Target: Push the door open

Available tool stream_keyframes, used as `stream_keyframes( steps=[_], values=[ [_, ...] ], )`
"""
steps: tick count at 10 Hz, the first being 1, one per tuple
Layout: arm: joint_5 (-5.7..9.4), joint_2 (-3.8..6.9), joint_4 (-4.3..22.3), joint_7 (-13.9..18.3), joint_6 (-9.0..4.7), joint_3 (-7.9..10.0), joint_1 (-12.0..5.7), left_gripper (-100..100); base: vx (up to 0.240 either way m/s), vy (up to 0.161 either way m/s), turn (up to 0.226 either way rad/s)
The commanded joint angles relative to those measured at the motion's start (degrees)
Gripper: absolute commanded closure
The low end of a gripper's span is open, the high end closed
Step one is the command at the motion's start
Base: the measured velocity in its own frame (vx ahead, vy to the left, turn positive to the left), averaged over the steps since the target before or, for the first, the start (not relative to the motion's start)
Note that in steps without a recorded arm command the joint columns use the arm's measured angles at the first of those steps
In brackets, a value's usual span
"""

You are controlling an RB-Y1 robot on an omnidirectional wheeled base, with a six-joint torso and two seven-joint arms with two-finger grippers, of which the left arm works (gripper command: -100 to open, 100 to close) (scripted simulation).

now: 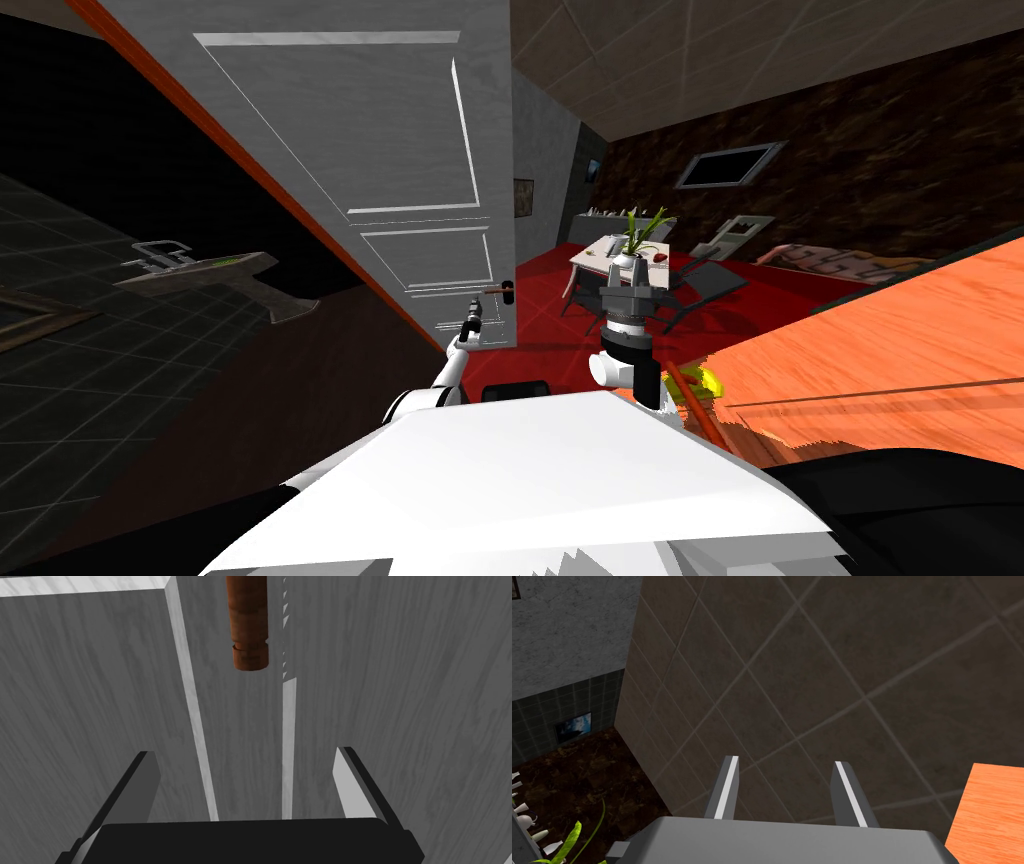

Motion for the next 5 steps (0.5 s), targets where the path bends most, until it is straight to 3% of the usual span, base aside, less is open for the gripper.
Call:
stream_keyframes(
  steps=[1, 5],
  values=[
    [-0.25, -0.56, 1.3, 0.2, -0.37, 0.17, -1.03, -100, -0.126, -0.107, 0.036],
    [-0.69, -2.00, 3.6, 0.3, -1.03, 0.60, -2.83, -100, -0.145, -0.144, 0.021]
  ],
)
